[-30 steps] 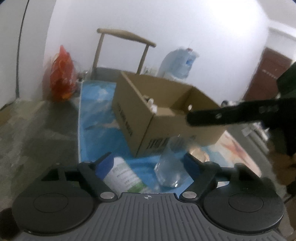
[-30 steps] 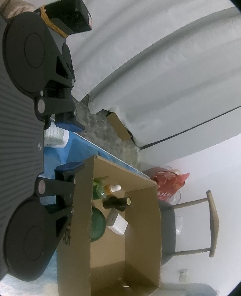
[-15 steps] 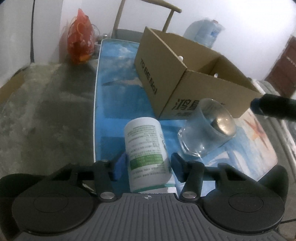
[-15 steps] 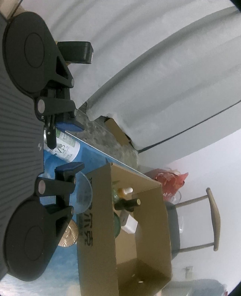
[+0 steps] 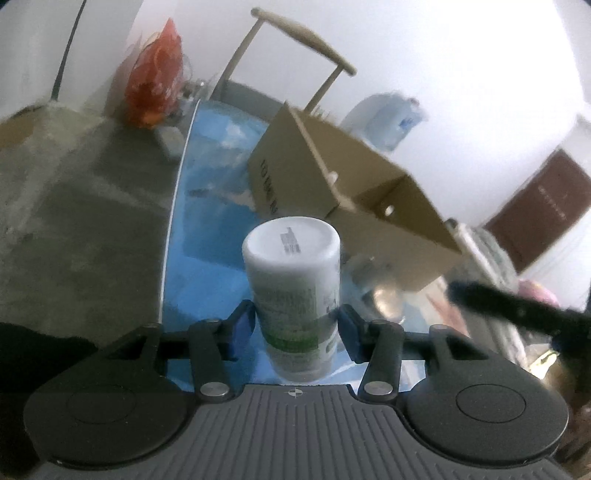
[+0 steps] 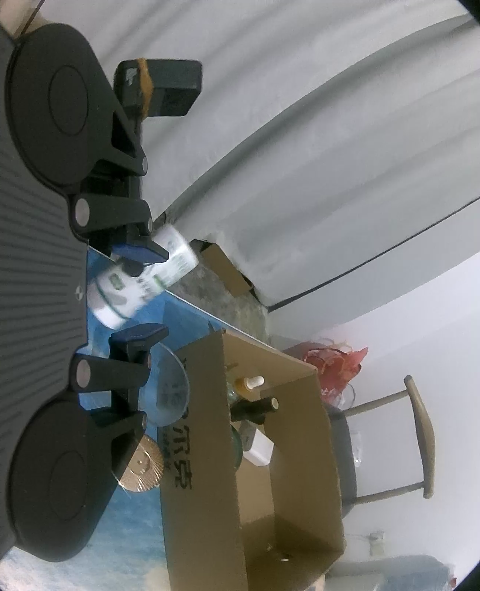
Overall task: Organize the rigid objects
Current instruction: 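Lift the pill jar off the table with the right gripper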
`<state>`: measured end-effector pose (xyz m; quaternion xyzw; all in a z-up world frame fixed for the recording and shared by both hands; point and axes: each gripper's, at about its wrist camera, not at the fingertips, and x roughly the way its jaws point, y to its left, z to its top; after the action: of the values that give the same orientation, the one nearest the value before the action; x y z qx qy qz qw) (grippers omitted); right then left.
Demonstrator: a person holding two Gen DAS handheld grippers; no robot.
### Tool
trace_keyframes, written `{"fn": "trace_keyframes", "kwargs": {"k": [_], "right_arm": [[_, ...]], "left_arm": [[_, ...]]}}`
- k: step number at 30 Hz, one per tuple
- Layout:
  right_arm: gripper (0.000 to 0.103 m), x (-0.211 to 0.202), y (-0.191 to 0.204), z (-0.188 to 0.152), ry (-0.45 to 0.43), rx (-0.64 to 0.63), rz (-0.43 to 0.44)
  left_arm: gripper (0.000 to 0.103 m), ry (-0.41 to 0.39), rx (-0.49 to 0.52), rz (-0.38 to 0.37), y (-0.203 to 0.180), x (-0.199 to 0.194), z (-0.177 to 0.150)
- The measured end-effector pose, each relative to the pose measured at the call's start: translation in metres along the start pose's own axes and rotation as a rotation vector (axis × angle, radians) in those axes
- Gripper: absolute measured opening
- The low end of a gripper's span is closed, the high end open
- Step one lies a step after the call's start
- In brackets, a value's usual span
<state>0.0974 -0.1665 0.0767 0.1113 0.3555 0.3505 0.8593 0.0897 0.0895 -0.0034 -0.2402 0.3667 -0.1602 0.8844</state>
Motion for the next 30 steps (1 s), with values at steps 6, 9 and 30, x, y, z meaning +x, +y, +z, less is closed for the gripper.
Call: {"fn": "trace_keyframes", "kwargs": {"k": [6, 9, 30], "right_arm": [[0.039, -0.001, 0.001, -0.006, 0.011, 0.011, 0.009], [0.04, -0.002, 0.0, -0.008, 0.009, 0.017, 0.017], [0.075, -0.046, -0.041, 0.023, -0.184, 0.157, 0.067]], "left_arm": [[0.047, -0.04, -0.021, -0.049, -0.006, -0.01, 0.003], [0.047, -0.073, -0.024, -0.079, -0.011, -0.018, 0.007], [0.023, -0.107, 0.015, -0.314, -0.064, 0.006, 0.054]]}}
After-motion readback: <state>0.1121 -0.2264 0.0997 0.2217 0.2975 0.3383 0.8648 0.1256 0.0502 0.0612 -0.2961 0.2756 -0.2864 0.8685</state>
